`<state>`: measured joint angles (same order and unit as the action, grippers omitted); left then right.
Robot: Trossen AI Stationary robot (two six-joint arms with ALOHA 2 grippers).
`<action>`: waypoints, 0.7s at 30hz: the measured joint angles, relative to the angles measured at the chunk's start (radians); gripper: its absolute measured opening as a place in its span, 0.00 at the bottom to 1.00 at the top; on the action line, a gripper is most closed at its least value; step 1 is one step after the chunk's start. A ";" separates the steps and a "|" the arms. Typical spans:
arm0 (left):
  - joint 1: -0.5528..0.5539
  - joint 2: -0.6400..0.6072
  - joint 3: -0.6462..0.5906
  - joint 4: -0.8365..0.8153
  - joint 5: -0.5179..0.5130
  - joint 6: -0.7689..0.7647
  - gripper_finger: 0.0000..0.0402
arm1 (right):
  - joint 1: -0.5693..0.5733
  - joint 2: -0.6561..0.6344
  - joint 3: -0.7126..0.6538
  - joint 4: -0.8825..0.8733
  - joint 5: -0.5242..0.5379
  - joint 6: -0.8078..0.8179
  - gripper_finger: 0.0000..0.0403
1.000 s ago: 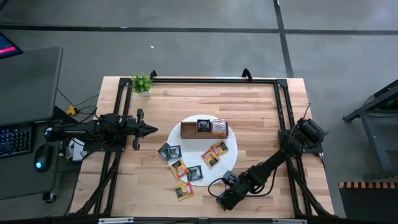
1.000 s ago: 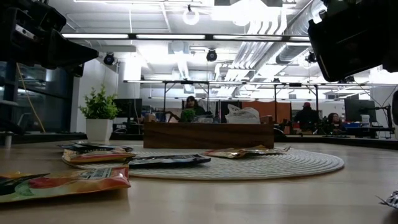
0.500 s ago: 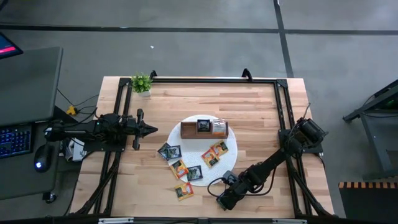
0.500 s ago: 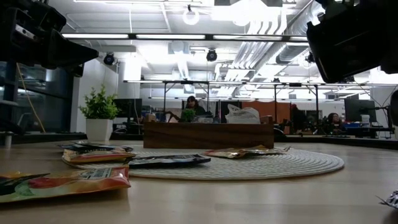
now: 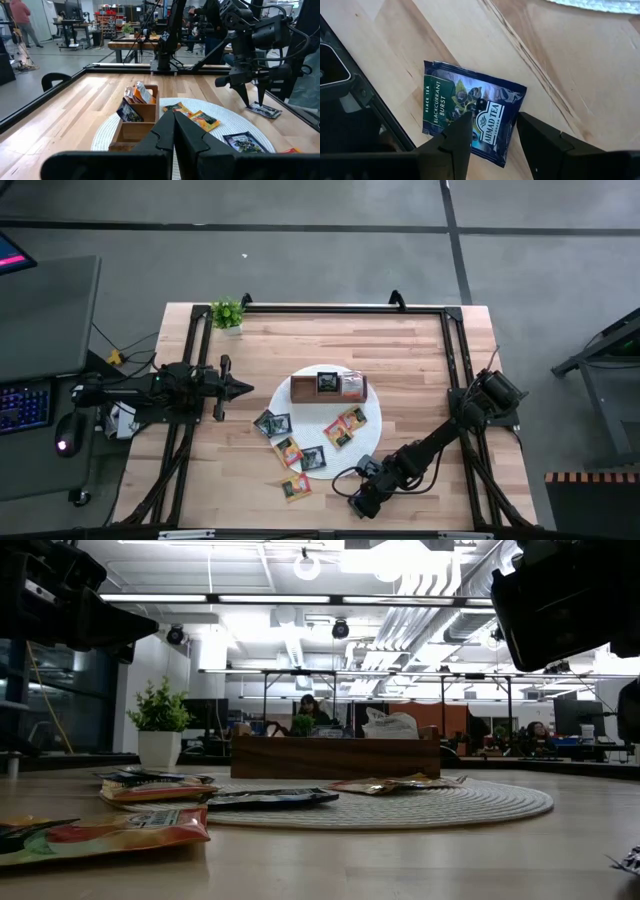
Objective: Pick & Place Tea
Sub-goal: Put the blue tea bag into the middle section of the wooden organizer
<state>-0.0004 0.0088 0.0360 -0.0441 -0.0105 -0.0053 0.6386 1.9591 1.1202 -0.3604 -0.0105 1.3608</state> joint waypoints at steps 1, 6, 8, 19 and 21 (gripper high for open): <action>0.000 0.000 0.000 0.000 0.000 0.000 0.00 | 0.000 0.000 0.000 -0.003 0.000 0.000 0.39; 0.000 0.000 0.000 0.000 0.001 0.000 0.00 | -0.003 0.012 0.001 -0.003 0.000 -0.017 0.38; 0.000 0.000 0.000 0.000 0.001 0.000 0.00 | -0.004 0.013 0.001 -0.001 0.001 -0.027 0.38; 0.000 0.000 0.000 0.000 0.001 0.000 0.00 | -0.005 0.013 0.002 -0.010 0.016 -0.061 0.38; 0.000 0.000 0.000 0.000 0.001 0.000 0.00 | -0.006 0.013 0.002 -0.012 0.019 -0.061 0.36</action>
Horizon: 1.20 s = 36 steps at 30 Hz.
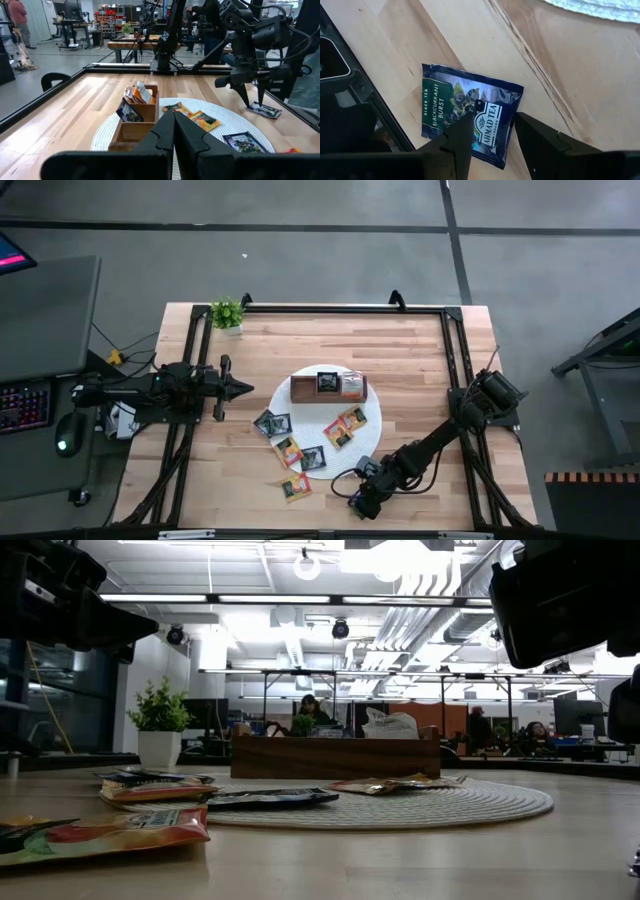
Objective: Pick & Place Tea
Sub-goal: Put the blue tea bag into the middle section of the wooden organizer
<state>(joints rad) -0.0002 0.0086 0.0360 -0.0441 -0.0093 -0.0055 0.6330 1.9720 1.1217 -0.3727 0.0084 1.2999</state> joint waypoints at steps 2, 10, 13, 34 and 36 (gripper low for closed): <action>0.000 0.000 0.000 0.000 0.000 0.000 0.00 | -0.003 0.000 0.000 -0.003 0.000 -0.001 0.34; 0.000 0.000 0.000 0.000 0.000 0.000 0.00 | -0.011 0.001 0.000 -0.025 -0.009 -0.011 0.17; 0.000 0.000 0.000 0.000 0.000 0.000 0.00 | -0.011 0.002 0.000 -0.024 -0.005 -0.019 0.09; 0.000 0.000 0.000 0.000 0.000 0.000 0.00 | -0.043 -0.034 0.098 -0.313 0.192 -0.121 0.00; 0.000 0.000 0.000 0.000 0.000 0.000 0.00 | -0.052 -0.029 0.149 -0.422 0.229 -0.178 0.00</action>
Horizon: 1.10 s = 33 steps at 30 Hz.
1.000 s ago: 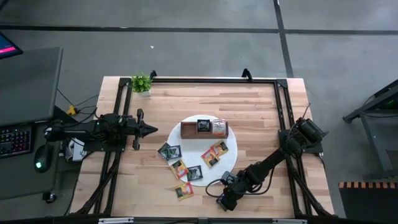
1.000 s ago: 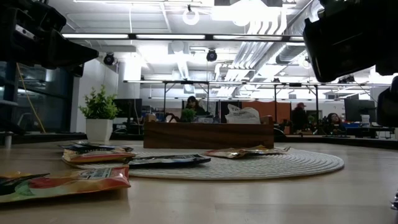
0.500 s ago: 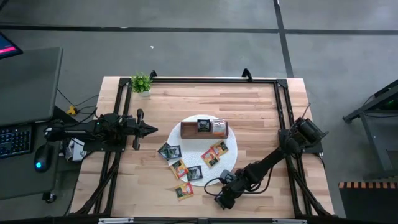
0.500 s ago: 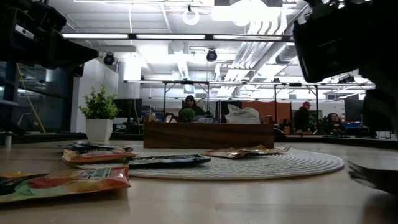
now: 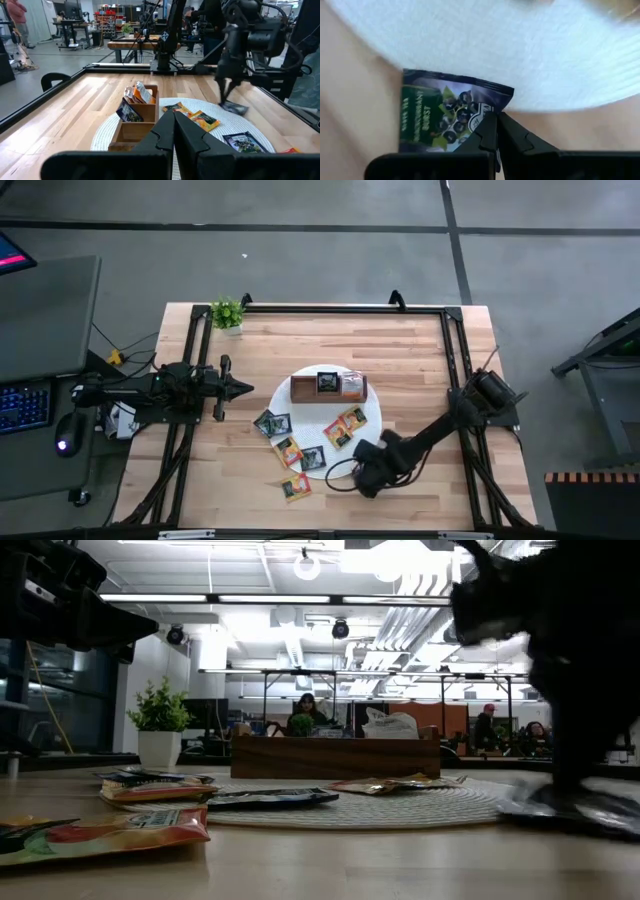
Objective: Pick & Place Tea
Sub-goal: Put the blue tea bag into the middle section of the wooden organizer
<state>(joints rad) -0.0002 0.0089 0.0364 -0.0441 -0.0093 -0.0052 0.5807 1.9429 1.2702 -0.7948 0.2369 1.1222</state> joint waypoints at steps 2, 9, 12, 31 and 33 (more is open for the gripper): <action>0.000 0.000 0.000 0.000 0.000 0.000 0.00 | -0.012 -0.001 0.054 -0.068 0.048 -0.059 0.00; 0.000 0.000 0.000 0.000 0.000 0.000 0.00 | -0.055 -0.004 0.223 -0.232 0.187 -0.217 0.00; 0.000 0.000 0.000 0.000 0.000 0.000 0.00 | -0.071 -0.004 0.289 -0.276 0.270 -0.302 0.00; 0.000 0.000 0.000 0.000 -0.001 0.000 0.00 | -0.291 0.080 0.507 -0.279 0.504 -1.087 0.00; 0.000 0.000 0.000 0.000 -0.001 0.000 0.00 | -0.316 0.106 0.521 -0.278 0.514 -1.137 0.00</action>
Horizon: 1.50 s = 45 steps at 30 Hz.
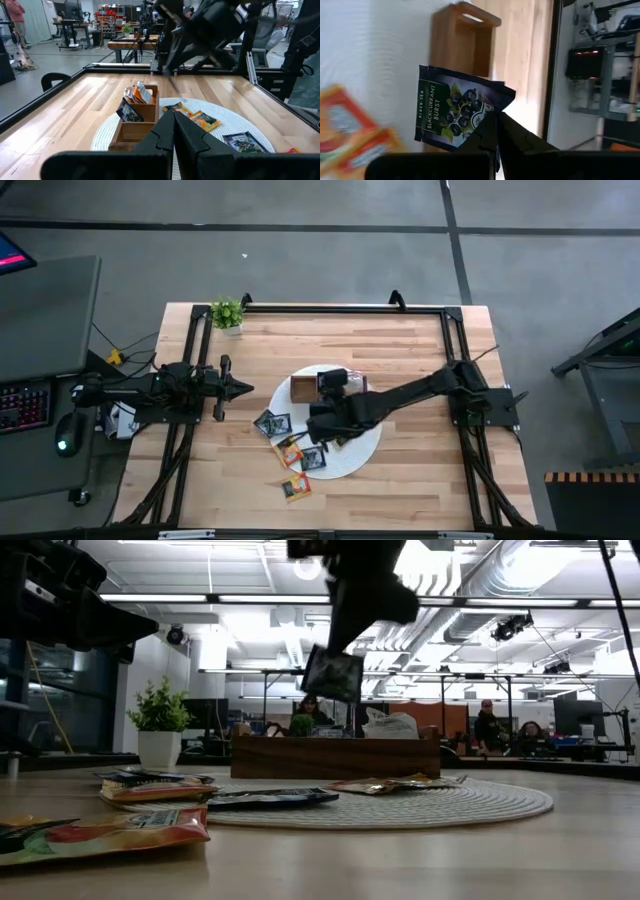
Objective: Pick & Place Tea
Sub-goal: Put the blue tea bag into the middle section of the wooden organizer
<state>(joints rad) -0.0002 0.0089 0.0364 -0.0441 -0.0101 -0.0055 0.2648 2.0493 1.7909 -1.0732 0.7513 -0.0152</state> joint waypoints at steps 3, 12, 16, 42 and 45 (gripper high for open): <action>0.000 0.000 0.000 0.000 0.000 0.000 0.00 | -0.037 0.027 0.020 0.004 0.003 -0.054 0.00; 0.000 0.000 0.000 0.000 0.001 0.000 0.00 | -0.135 0.041 0.013 0.045 0.016 -0.144 0.00; 0.000 0.000 0.000 0.000 0.001 0.000 0.00 | -0.165 0.041 0.013 0.046 -0.006 -0.167 0.00; 0.000 0.000 0.000 0.000 0.000 0.000 0.00 | -0.205 0.107 0.013 0.057 -0.129 -0.165 0.00; 0.000 0.000 0.000 0.000 0.001 0.000 0.00 | -0.205 0.107 0.013 0.030 -0.134 -0.167 0.00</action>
<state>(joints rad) -0.0004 0.0087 0.0363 -0.0441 -0.0096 -0.0054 0.0593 2.1563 1.8034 -1.0431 0.6174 -0.1818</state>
